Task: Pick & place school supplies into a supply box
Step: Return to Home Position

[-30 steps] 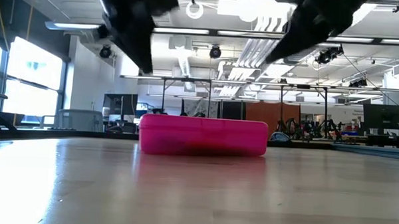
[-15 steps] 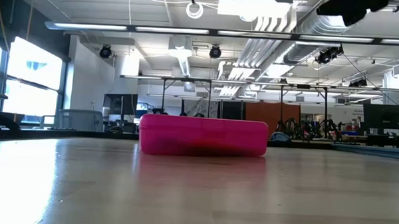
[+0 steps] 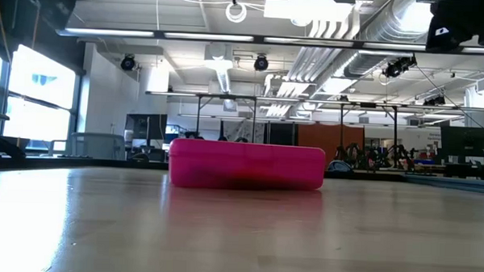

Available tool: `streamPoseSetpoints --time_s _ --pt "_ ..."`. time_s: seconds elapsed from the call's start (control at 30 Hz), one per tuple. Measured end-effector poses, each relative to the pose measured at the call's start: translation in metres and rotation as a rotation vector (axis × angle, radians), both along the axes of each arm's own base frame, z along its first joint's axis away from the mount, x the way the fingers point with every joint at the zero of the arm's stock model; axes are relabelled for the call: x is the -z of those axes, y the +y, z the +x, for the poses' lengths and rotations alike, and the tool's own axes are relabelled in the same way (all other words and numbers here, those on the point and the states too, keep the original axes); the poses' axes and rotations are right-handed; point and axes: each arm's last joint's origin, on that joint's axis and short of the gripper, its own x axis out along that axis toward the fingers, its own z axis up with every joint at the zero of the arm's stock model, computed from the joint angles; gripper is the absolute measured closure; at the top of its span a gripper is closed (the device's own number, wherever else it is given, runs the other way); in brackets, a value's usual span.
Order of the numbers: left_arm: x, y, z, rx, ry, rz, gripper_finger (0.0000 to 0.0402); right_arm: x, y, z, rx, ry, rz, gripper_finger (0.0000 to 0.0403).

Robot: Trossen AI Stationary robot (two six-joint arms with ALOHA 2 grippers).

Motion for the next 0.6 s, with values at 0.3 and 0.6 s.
streamPoseSetpoints --time_s 0.3,0.6 --pt "0.008 0.020 -0.007 0.149 -0.115 0.155 0.0341 0.016 -0.001 -0.002 -0.006 0.004 0.006 0.0403" --pt "0.031 0.046 -0.016 0.150 -0.185 0.177 0.0362 0.015 -0.001 -0.002 0.000 0.005 0.020 0.0403"
